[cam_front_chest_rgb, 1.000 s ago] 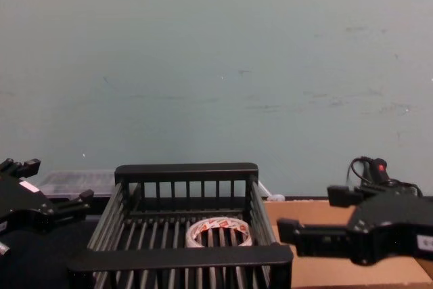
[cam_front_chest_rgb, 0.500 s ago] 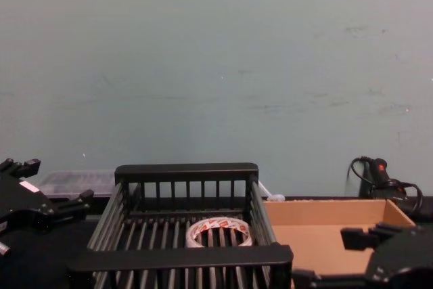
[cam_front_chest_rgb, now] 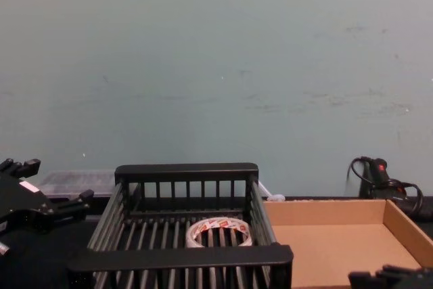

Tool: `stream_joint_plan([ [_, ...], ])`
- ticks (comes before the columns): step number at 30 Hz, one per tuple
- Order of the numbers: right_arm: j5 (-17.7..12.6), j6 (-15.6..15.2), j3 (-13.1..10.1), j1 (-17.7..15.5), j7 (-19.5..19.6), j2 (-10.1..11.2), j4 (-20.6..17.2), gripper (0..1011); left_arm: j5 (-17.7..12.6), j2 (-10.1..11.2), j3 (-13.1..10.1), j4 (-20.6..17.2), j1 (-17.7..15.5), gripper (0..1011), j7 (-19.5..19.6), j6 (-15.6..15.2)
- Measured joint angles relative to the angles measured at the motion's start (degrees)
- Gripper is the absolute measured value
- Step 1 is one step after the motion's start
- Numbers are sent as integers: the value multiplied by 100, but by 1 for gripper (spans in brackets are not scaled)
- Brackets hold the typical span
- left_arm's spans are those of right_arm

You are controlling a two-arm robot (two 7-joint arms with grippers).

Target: Pick up the white tape and place it into the black box , Pick up the silver tape and place it into the brown box.

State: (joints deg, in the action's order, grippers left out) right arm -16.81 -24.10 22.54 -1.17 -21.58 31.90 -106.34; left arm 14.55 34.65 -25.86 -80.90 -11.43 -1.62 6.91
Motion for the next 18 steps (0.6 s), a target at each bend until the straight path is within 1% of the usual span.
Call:
stream_joint_plan([
  [5, 40, -43, 38, -11, -9, -4, 112, 1002, 0, 0, 0, 0, 0, 1001, 0, 0],
  [18, 78, -67, 17, -110, -2, -11, 238, 1002, 0, 0, -1, 0, 0, 1001, 0, 0],
])
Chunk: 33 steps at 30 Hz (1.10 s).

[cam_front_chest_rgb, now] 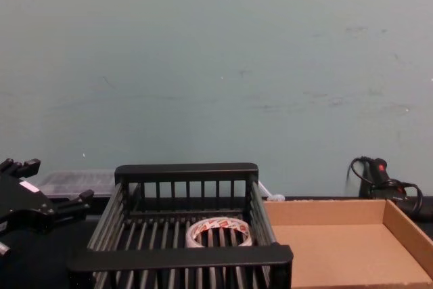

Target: Pick up the white tape and place it into the black box , Pick up the silver tape and place it into the brown box.

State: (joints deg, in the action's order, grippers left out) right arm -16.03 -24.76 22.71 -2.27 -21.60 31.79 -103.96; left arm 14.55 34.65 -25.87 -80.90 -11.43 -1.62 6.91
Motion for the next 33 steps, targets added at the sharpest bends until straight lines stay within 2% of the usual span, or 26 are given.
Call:
stream_joint_plan([
  [22, 247, 27, 149, 251, -95, -206, 475, 1002, 0, 0, 0, 0, 0, 1001, 0, 0],
  [33, 246, 32, 145, 242, -91, -198, 462, 1003, 0, 0, 0, 0, 0, 1001, 0, 0],
])
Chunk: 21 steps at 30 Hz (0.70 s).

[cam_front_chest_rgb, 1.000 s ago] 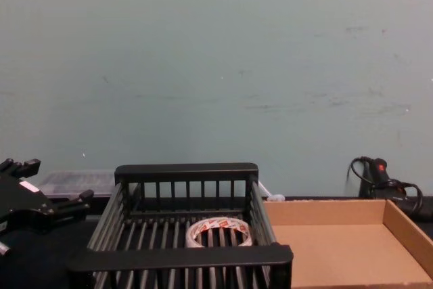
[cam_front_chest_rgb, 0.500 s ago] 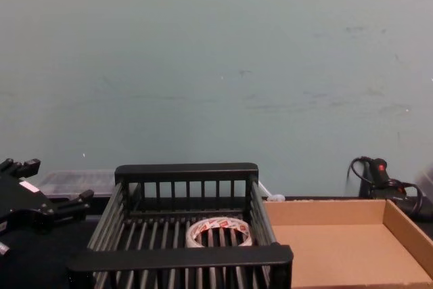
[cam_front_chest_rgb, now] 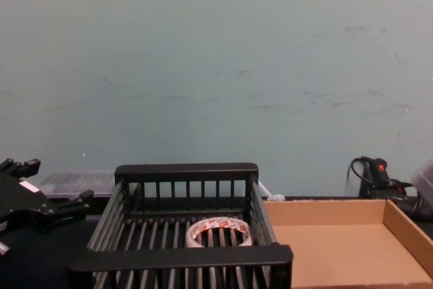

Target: Pick up the white tape and place it into the black box , Pick up the silver tape and place it into the brown box.

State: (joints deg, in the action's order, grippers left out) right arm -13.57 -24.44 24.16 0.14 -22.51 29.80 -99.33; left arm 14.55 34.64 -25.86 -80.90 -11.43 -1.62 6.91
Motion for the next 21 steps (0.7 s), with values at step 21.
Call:
stream_joint_plan([
  [21, -9, 0, -9, -12, 10, 10, -18, 1002, 0, 0, 0, 0, 0, 1001, 0, 0],
])
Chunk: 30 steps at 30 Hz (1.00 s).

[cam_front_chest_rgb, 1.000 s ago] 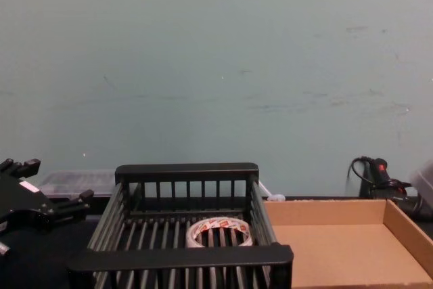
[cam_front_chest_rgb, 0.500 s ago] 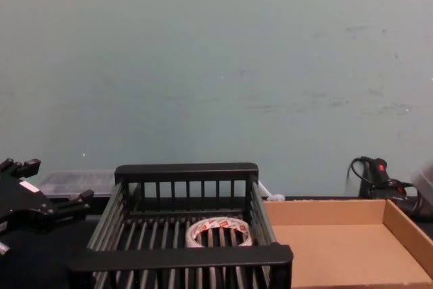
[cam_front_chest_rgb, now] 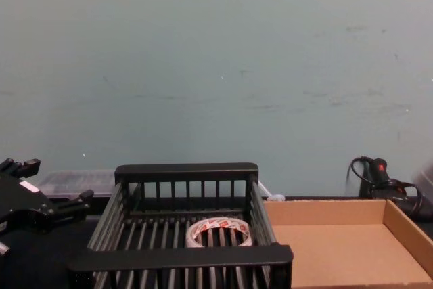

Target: Pick up the white tape and place it into the black box , Pick up the silver tape and place it into the brown box.

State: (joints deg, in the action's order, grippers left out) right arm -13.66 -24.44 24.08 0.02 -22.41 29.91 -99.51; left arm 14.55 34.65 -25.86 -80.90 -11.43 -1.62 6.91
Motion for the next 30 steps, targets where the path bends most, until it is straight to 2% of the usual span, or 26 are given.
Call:
stream_joint_plan([
  [30, -9, -37, -29, -4, -27, -73, 55, 1002, 0, 0, 0, 0, 0, 1002, 0, 0],
])
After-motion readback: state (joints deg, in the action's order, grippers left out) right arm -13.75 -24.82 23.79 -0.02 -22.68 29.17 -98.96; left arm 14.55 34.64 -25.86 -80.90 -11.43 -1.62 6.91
